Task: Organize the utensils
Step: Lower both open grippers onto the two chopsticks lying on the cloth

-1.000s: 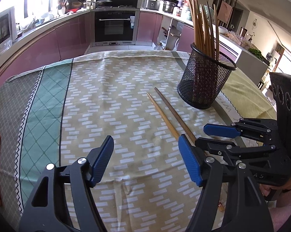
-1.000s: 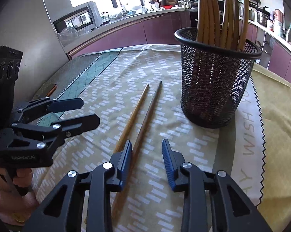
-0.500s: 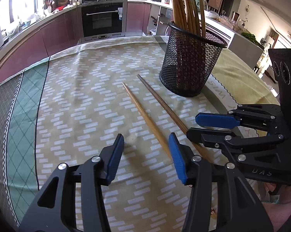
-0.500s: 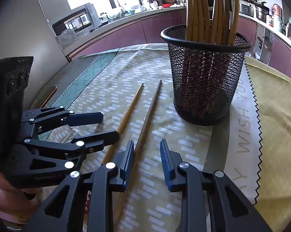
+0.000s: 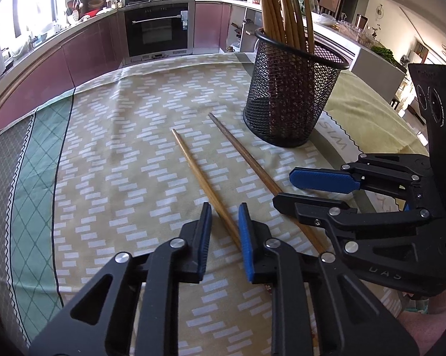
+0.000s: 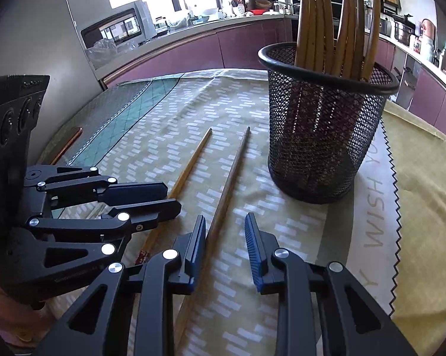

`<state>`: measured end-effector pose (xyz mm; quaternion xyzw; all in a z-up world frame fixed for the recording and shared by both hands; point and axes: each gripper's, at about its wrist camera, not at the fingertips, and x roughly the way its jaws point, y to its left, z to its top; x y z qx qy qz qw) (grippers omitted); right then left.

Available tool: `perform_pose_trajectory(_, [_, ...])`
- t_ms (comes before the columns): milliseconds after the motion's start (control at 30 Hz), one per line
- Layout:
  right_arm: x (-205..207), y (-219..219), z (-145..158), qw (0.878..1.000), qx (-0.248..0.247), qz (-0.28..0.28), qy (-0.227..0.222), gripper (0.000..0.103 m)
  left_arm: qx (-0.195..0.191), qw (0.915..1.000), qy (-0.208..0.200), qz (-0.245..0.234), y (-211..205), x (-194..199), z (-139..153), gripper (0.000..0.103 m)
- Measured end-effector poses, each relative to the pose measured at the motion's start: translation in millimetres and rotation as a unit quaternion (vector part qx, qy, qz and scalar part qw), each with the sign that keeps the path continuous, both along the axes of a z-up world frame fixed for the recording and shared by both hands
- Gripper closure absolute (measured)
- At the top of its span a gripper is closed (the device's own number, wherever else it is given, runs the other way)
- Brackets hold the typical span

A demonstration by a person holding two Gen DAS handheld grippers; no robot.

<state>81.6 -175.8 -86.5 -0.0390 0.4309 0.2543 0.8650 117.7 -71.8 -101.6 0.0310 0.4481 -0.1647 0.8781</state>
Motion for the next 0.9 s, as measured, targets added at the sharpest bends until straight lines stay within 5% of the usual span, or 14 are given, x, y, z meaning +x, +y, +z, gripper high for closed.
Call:
perform_pose_trajectory(233, [4.0, -2.3, 0.4, 1.0, 0.011, -0.003, 0.005, 0.094, 0.002, 1.0, -0.004, 0.0, 4.1, -4.9, 1.1, 0.089])
perform_pose_trajectory(467, [0.3, -9.1, 1.0, 1.0, 0.017, -0.003, 0.011, 0.096, -0.003, 1.0, -0.002, -0.007, 13.6, -9.2, 2.3, 0.091])
perform_pose_trajectory(767, [0.9, -5.3, -0.9, 1.0, -0.006, -0.004, 0.004, 0.091, 0.009, 1.0, -0.003, 0.001, 16.8, -3.9, 0.2, 0.081])
perform_pose_trajectory(900, [3.6, -3.6, -0.7, 1.0, -0.003, -0.01, 0.005, 0.093, 0.012, 0.9999, -0.006, 0.005, 11.2, -1.1, 0.3, 0.09])
